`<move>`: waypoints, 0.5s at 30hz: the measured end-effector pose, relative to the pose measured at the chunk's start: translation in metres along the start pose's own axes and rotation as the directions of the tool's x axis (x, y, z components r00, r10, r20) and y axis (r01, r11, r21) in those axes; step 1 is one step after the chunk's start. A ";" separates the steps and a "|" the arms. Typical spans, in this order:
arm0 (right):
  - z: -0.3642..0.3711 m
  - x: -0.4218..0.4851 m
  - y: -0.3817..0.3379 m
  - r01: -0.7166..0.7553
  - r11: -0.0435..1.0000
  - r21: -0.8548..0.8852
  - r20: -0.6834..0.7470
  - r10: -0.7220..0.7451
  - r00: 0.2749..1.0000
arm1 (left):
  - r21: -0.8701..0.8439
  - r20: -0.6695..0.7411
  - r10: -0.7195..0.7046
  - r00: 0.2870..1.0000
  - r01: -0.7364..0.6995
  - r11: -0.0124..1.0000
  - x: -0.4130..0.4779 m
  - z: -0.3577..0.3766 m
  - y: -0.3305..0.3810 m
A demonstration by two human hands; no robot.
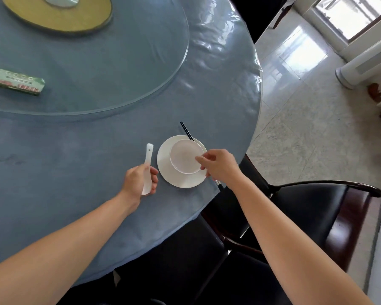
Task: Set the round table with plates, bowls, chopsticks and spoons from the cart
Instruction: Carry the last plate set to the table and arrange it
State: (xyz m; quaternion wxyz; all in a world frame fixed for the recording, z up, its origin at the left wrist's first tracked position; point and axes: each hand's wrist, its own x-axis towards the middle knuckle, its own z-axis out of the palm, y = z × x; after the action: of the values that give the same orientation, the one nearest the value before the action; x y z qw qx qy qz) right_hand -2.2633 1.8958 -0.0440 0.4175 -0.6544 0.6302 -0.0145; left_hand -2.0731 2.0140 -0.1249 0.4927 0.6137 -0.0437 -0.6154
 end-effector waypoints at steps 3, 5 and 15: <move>0.017 -0.020 -0.020 -0.057 0.934 0.352 0.233 -0.029 0.972 | 0.160 0.285 0.031 0.958 -0.079 0.984 -0.024 0.020 0.009; 0.017 -0.022 -0.026 -0.024 0.887 0.461 0.155 -0.053 0.986 | 0.252 0.416 -0.001 0.909 -0.114 0.961 -0.035 0.029 0.015; -0.011 -0.036 -0.048 -0.007 0.868 0.497 0.178 -0.094 0.980 | 0.420 0.472 0.027 0.881 -0.251 0.872 -0.053 0.046 0.034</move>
State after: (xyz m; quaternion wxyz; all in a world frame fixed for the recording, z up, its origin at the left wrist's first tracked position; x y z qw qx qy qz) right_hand -2.2379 1.9133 0.0081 0.6308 -0.5377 0.5463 -0.1203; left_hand -2.1038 2.0060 -0.0538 0.3497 0.5496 -0.3496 -0.6733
